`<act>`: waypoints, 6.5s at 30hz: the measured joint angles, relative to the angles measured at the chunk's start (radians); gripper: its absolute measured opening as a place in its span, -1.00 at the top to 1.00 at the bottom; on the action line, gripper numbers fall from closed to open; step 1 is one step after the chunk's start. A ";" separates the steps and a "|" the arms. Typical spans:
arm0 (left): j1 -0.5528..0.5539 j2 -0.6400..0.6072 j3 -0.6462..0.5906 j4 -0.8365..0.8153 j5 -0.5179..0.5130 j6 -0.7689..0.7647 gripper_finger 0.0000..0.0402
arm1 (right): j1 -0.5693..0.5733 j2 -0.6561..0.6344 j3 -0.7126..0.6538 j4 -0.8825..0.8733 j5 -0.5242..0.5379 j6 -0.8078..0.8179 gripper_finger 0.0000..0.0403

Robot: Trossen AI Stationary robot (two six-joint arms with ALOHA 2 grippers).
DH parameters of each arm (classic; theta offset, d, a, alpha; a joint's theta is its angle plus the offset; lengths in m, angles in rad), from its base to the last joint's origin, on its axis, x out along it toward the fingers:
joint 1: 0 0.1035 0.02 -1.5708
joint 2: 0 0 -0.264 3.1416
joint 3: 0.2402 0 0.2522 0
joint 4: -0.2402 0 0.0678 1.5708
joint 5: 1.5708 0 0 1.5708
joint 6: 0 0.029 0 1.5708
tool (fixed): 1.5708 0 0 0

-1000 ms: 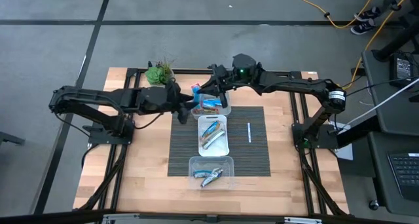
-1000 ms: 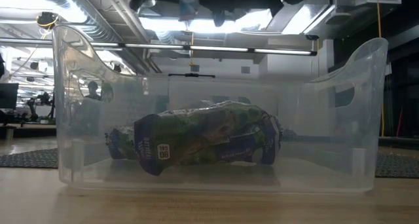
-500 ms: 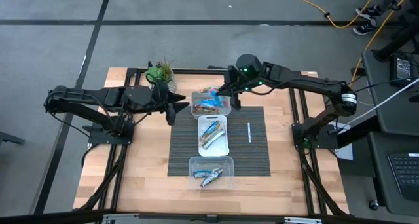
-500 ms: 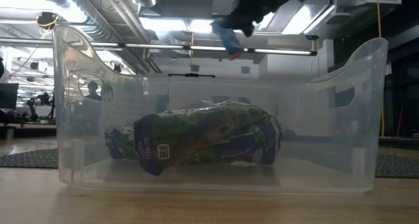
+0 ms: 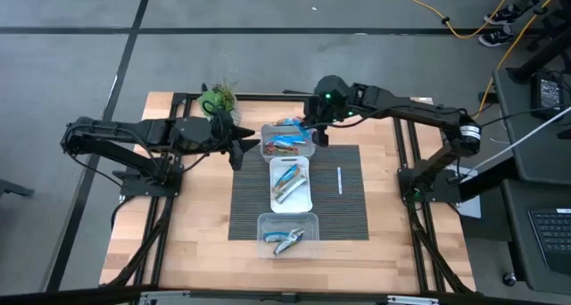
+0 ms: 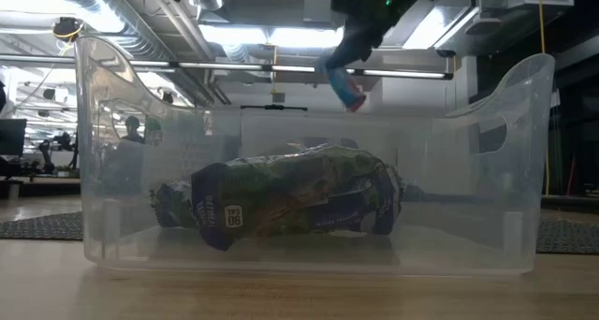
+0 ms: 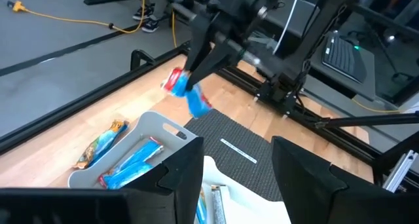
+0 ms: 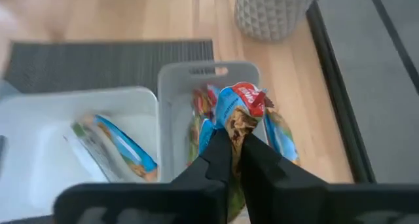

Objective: Pick and place Granola Bars by type
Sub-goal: Put the red granola bar into the gray bin, then put the orange granola bar into the white bin

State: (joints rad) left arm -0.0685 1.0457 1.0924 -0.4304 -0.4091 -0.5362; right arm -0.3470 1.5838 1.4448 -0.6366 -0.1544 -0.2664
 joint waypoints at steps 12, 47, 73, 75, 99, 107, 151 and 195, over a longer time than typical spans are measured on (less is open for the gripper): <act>0.000 0.001 0.000 0.000 -0.016 0.000 0.16 | 0.001 0.175 0.010 -0.012 0.015 -0.084 0.84; 0.000 0.002 -0.004 -0.025 -0.043 0.027 0.16 | 0.037 0.503 0.354 -0.277 0.058 -0.163 0.88; 0.000 0.002 -0.004 -0.115 -0.042 0.039 0.16 | 0.039 0.501 0.600 -0.467 0.168 -0.152 0.19; 0.000 0.002 -0.004 -0.116 -0.042 0.052 0.16 | 0.038 0.502 0.667 -0.503 0.173 -0.127 0.20; -0.002 -0.001 -0.004 -0.163 -0.110 0.060 0.16 | -0.164 0.503 0.649 -0.401 0.049 -0.319 0.21; 0.057 -0.153 -0.077 -0.172 -0.098 0.135 0.16 | -0.167 0.503 0.576 -0.275 0.045 -0.354 0.21; 0.114 -0.985 -1.083 0.649 0.387 0.214 0.16 | -0.111 0.503 0.574 -0.258 0.039 -0.356 0.21; 0.113 -1.032 -1.084 0.446 0.401 0.358 0.16 | -0.157 0.631 0.576 -0.294 0.024 -0.410 -0.19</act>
State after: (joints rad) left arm 0.0448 0.0139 0.0086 0.0158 -0.0082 -0.1783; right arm -0.5041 2.2151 2.0204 -0.9310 -0.1303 -0.6761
